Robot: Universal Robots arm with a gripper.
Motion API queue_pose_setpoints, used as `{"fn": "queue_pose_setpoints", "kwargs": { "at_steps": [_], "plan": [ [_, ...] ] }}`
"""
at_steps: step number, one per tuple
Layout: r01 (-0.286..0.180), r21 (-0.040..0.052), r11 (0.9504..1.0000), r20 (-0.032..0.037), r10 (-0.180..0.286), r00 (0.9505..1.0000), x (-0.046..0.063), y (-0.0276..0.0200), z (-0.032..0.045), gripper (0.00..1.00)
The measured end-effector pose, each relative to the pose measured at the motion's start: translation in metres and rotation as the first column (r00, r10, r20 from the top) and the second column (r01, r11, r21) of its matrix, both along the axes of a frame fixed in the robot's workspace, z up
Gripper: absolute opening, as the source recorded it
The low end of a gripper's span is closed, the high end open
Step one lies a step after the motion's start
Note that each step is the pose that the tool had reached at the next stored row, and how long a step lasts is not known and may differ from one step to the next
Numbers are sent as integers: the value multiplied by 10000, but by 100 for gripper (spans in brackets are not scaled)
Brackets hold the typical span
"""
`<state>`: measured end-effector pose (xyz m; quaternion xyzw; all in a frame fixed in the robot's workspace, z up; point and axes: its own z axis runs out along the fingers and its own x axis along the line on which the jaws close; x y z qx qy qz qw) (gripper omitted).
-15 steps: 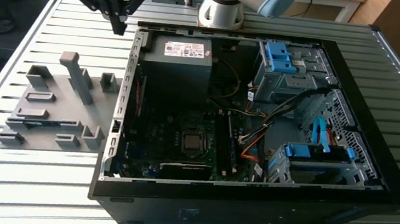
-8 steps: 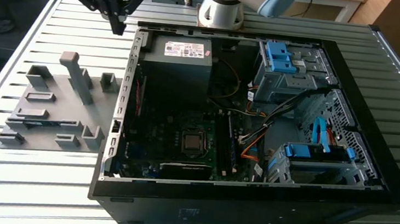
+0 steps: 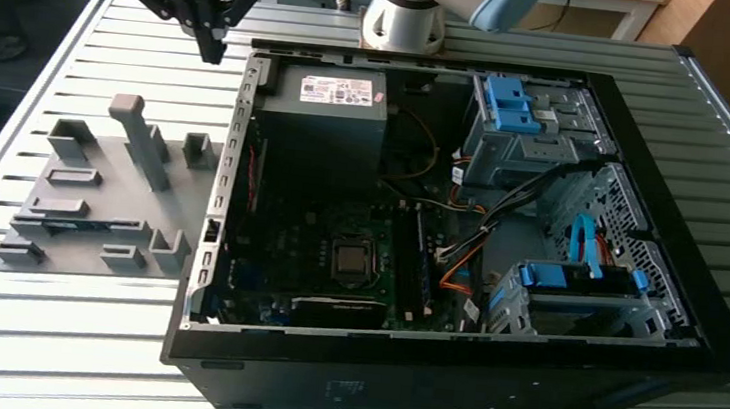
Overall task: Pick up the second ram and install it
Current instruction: 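Reach for the second ram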
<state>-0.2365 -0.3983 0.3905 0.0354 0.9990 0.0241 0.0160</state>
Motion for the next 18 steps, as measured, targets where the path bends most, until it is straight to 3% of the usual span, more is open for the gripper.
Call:
{"fn": "queue_pose_setpoints", "kwargs": {
  "at_steps": [18],
  "plan": [
    [0, 0, 10000, 0, 0, 10000, -39, 0, -2, 11]
  ]
}}
